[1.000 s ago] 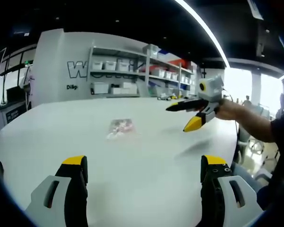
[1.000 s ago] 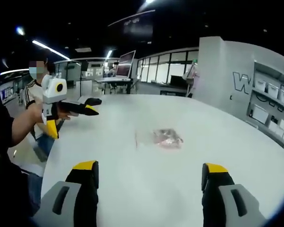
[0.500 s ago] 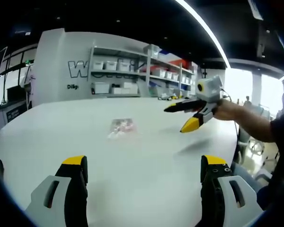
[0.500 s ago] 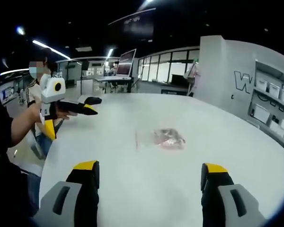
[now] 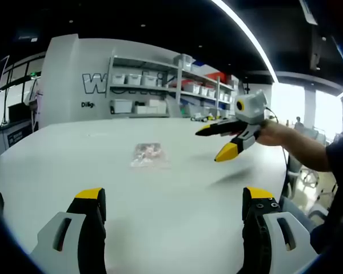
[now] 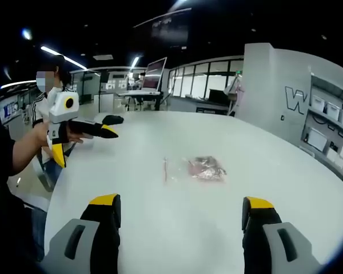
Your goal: Open the resealable bag by pulling the two sides of the seal apart until the entire bag opening is separated and visibly accessible.
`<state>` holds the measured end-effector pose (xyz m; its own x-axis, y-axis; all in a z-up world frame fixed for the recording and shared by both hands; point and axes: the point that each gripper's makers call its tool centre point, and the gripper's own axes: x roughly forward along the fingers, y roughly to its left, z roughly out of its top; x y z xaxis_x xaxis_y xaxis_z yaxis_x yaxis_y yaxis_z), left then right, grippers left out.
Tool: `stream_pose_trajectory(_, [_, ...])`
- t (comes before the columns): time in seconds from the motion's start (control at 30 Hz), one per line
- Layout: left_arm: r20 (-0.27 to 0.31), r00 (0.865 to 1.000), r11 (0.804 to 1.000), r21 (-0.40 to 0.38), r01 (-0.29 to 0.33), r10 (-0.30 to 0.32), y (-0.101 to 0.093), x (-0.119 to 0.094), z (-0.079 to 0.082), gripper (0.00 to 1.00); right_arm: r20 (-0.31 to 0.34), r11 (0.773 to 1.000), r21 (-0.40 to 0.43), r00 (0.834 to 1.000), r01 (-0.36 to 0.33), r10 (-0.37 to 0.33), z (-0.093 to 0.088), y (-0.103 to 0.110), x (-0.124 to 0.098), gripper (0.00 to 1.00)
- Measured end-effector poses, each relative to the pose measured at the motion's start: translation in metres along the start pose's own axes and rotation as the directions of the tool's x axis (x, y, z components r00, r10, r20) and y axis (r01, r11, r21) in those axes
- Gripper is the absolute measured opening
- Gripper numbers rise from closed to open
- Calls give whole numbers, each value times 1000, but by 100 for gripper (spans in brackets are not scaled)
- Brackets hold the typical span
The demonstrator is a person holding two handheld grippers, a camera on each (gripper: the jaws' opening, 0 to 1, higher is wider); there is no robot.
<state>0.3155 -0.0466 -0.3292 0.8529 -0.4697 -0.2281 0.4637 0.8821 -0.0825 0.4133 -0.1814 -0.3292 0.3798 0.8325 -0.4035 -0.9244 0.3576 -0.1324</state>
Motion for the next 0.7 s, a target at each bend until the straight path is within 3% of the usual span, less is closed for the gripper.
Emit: stream_pose_trajectory(0.7, [4,1000,1000,-1,4,-4,0,2,2,99,4,1000,3,1000,-16,16,3,0,10,87])
